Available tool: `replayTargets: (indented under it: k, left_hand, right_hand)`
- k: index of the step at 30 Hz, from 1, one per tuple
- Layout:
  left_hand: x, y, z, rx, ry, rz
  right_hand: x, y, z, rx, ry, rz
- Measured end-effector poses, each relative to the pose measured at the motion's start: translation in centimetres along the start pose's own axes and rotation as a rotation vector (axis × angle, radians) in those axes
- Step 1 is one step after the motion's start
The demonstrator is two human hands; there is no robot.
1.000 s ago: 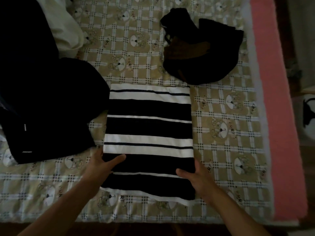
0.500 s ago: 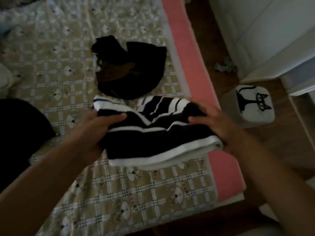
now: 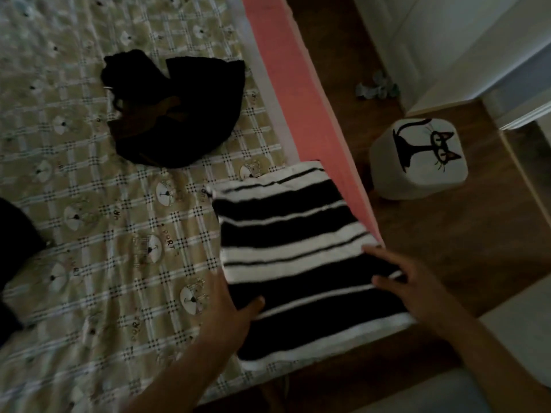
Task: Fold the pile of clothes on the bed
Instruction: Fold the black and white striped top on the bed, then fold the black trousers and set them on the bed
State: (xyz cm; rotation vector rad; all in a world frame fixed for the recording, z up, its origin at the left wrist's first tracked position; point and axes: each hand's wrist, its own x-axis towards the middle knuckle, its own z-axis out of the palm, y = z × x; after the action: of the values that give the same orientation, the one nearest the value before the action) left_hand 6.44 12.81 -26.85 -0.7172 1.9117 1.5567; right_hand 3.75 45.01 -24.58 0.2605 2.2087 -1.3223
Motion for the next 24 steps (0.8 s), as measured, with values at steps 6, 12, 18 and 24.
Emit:
replayTargets:
  k: [6,12,18,24]
  left_hand:
    - [2.7,-5.7,0.2,0.427,0.228,-0.019]
    - [7.5,0.2,0.9,0.894,0.218,0.669]
    - [14.7,0.8,2.3,1.263,0.094,0.588]
    - [17.0,3.9,-1.1,1.288,0.163,0.696]
  right_hand:
    - [-1.7,6.8,3.1,-0.255,0.096,0.212]
    - [4.5,1.2,4.6,-0.548,0.379,-0.107]
    - [13.6,-0.5,8.9,-0.836,0.140,-0.213]
    - [16.0,-1.0,10.1,-0.768,0.079,-0.056]
